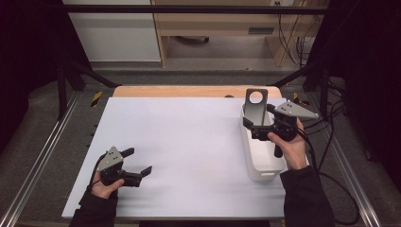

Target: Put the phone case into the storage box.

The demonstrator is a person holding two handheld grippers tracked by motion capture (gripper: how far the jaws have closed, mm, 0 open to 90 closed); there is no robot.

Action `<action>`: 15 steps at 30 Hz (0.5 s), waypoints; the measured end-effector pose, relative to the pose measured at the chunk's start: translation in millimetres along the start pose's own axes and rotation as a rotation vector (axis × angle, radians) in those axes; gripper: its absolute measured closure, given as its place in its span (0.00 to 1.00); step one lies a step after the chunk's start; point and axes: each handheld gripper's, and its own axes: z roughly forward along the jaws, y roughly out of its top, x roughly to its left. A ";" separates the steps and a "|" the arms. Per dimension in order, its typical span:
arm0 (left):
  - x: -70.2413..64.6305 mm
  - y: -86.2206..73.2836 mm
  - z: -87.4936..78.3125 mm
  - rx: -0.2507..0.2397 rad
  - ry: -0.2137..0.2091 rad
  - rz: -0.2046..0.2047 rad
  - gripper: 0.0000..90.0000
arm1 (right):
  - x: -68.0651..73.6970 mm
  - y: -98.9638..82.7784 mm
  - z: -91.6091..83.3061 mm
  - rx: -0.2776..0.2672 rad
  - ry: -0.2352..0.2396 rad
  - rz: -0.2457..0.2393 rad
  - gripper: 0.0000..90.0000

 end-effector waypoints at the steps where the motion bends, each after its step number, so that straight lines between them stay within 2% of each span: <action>1: 0.0 0.0 -0.1 -0.001 0.000 -0.001 0.00 | 0.9 -3.3 -3.5 -0.003 0.012 -0.006 0.00; 8: -0.5 0.2 -0.4 -0.005 -0.002 -0.001 0.00 | 0.7 -34.2 -23.6 -0.001 0.073 -0.013 0.00; 15: -1.1 0.5 -0.6 -0.010 -0.006 -0.002 0.00 | -8.5 -67.8 -39.8 0.011 0.097 -0.001 0.00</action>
